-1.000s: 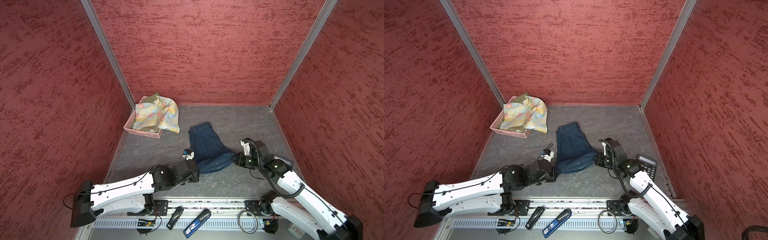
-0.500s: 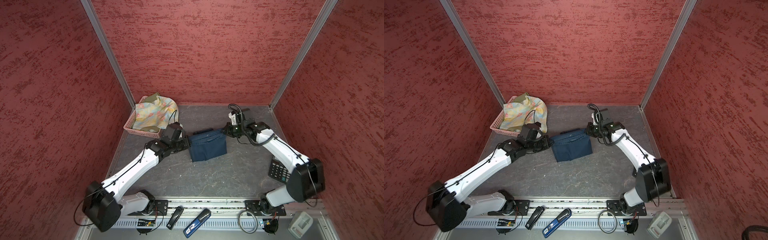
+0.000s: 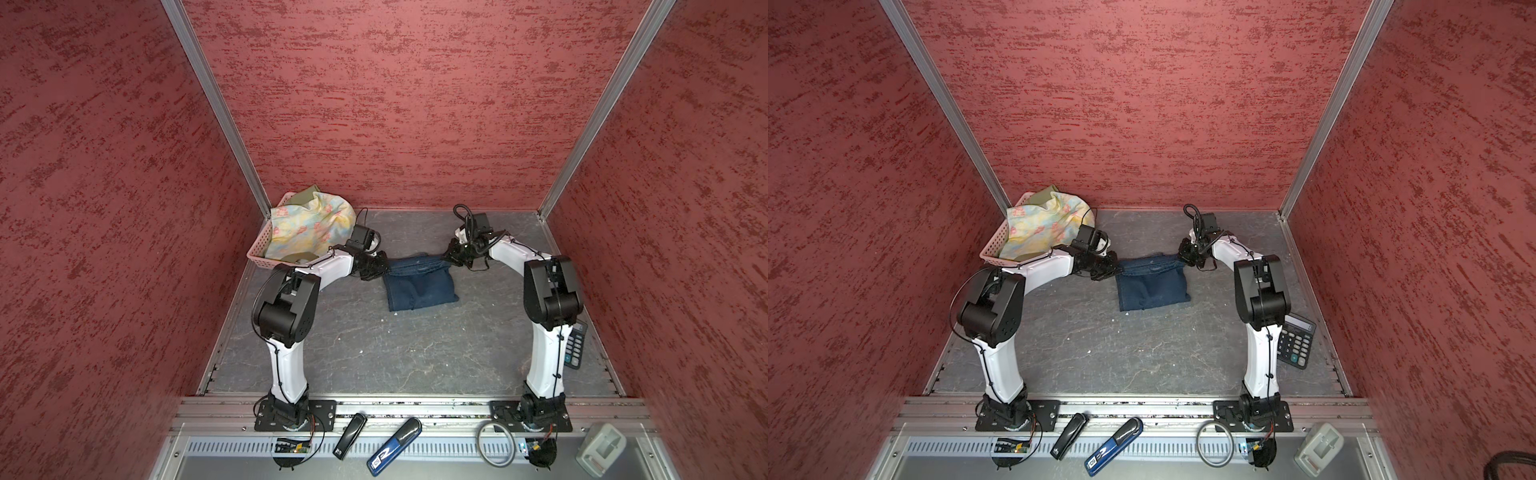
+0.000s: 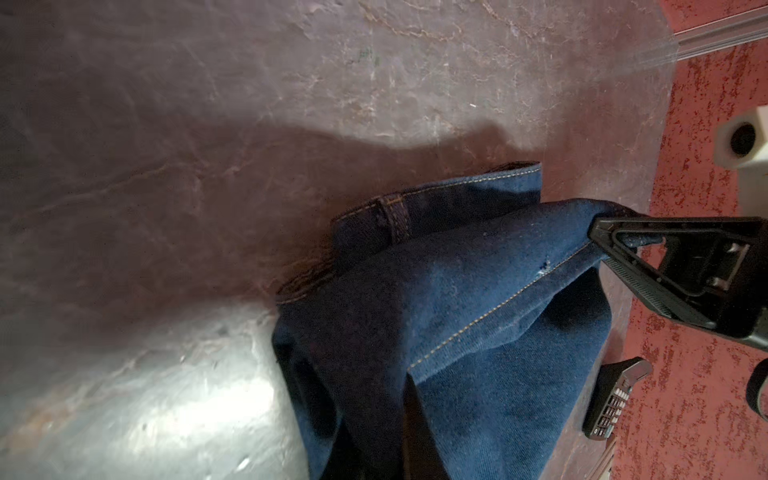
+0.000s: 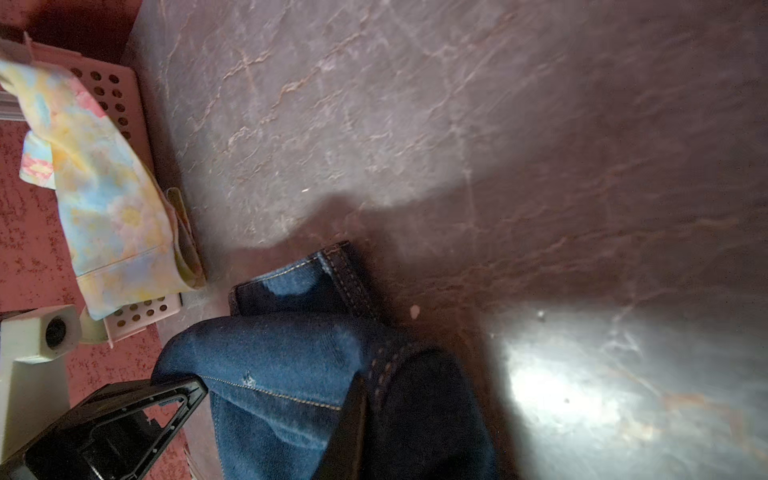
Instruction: Fold and stack the skirts
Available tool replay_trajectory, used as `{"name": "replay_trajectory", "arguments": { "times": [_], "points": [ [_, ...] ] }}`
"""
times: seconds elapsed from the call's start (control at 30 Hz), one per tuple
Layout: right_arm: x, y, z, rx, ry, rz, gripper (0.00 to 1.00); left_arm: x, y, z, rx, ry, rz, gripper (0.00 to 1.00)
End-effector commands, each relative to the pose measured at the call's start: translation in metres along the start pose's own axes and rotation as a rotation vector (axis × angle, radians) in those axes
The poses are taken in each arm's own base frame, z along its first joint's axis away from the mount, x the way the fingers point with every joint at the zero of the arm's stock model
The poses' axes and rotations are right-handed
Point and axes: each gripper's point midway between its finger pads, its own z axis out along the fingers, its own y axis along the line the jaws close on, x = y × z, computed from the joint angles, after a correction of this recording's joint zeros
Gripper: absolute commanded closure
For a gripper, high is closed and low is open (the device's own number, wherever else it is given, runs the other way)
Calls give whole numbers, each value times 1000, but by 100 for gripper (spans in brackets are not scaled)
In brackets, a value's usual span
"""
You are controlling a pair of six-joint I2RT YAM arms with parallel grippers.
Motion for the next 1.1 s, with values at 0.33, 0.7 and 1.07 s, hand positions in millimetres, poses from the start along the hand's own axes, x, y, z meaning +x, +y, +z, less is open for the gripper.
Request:
{"name": "replay_trajectory", "arguments": {
  "times": [0.33,0.7,1.07],
  "points": [
    [-53,-2,-7,31,-134,-18,75,-27,30,4,-85,12,-6,74],
    [-93,54,-88,26,-363,-175,23,-85,-38,-81,61,-262,63,1],
    [-26,46,-103,105,-367,-263,23,-9,-43,-67,32,-159,186,1]
  ]
}}
